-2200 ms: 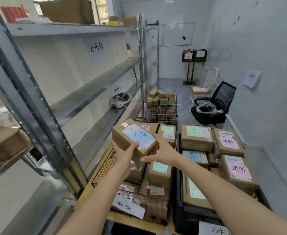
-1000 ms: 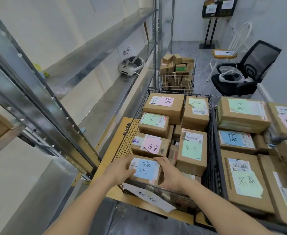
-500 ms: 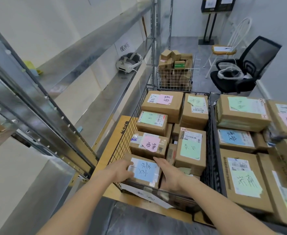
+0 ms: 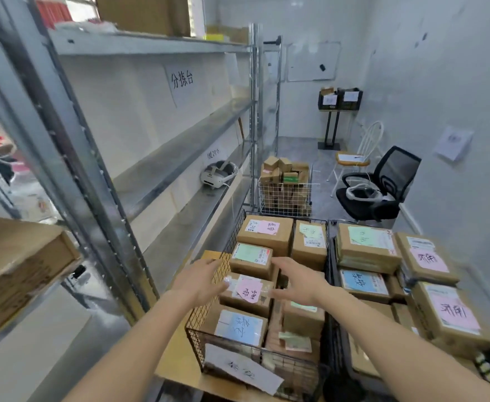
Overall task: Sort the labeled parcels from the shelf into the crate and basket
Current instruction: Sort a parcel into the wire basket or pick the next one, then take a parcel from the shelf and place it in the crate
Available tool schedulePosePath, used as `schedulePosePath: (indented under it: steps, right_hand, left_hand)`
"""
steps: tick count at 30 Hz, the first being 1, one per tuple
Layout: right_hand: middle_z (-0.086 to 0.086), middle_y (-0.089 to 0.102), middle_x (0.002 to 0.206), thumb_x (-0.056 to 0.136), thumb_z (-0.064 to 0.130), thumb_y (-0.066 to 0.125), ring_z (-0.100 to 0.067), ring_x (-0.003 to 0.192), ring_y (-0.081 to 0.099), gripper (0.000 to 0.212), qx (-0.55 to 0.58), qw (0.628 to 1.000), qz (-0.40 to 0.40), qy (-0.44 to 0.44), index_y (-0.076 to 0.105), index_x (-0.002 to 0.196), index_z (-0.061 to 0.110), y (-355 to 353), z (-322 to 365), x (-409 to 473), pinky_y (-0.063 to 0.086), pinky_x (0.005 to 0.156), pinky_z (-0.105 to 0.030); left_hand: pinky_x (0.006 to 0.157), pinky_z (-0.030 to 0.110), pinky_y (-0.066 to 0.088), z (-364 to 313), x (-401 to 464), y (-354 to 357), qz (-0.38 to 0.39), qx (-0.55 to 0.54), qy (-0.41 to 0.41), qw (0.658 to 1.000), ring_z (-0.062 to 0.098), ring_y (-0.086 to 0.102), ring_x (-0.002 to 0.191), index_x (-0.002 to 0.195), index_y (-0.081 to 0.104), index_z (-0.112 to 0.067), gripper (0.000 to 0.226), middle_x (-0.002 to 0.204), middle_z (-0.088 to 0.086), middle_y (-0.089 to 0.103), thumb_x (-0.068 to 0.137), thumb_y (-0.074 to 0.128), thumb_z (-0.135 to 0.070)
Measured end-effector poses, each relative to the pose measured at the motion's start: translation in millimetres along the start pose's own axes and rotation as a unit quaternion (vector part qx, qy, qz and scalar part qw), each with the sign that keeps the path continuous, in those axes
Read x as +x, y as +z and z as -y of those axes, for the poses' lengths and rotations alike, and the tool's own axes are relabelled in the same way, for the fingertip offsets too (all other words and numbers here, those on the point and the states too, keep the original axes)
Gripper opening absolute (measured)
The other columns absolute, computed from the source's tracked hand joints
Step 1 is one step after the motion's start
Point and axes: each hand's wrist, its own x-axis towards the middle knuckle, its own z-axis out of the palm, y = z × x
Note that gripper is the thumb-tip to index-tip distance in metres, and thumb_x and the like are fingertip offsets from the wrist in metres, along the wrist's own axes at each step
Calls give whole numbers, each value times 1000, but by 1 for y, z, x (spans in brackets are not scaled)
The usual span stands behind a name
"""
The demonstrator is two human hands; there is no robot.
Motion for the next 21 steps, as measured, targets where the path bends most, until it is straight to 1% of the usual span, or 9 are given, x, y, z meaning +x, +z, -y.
schedulePosePath:
  steps: [3,5,6,9,11,13,15,18,21]
  right_hand:
    - [13,25,164,88,61,66,-15,146,35,87,-3,998,-28,-59,21,158,39,-41,41,2,38,115,-42]
    - [10,26,164,90,59,65,-16,146,35,85,12,993,-44,-106,22,159,36,-66,74,2,34,116,-39]
    - [10,27,163,90,59,65,-16,145,37,84,20,990,-51,-129,23,159,36,-76,92,2,35,116,-39]
    - [11,33,160,90,62,62,-14,139,44,78,34,976,-82,-198,26,156,41,-90,140,-5,41,113,-41]
    - [12,36,159,91,62,60,-13,140,43,72,47,965,-94,-240,29,153,44,-93,171,-10,41,113,-43]
    - [11,38,159,94,58,59,-14,142,40,69,53,954,-86,-282,31,154,40,-92,206,-16,38,115,-44]
    - [8,39,158,95,56,59,-16,143,40,68,56,943,-79,-319,33,154,36,-89,245,-23,39,115,-45]
    - [6,40,157,93,59,59,-18,141,44,70,70,932,-72,-348,35,154,38,-77,296,-30,42,113,-47]
    - [9,38,158,92,62,58,-17,142,42,68,76,927,-62,-362,35,152,40,-61,333,-33,41,114,-46]
  left_hand:
    - [114,41,36,7,-34,-54,-61,20,-25,998,19,37,145,156,34,-30,72,161,-3,35,95,54,-62]
    - [116,39,35,16,-63,-86,-93,26,-55,994,20,34,148,158,29,-28,74,164,-2,30,96,51,-62]
    - [115,39,36,20,-78,-100,-108,28,-76,991,20,35,147,159,28,-29,75,164,-2,30,96,50,-63]
    - [110,40,43,32,-124,-134,-172,30,-130,976,19,41,143,157,31,-29,75,161,-3,36,94,52,-65]
    - [104,39,48,35,-159,-152,-208,15,-165,964,19,46,139,154,36,-31,74,156,-5,43,92,54,-66]
    - [99,38,48,40,-197,-166,-236,-11,-190,953,20,49,134,152,39,-32,69,152,-5,47,93,55,-64]
    - [102,38,44,51,-235,-176,-254,-4,-227,940,21,46,136,152,39,-30,66,153,-3,46,95,55,-60]
    - [113,37,36,72,-282,-184,-269,21,-297,916,23,36,146,157,33,-24,73,161,2,35,97,50,-61]
    - [112,38,37,94,-319,-186,-264,19,-344,901,24,37,145,158,30,-22,77,161,2,37,96,48,-64]
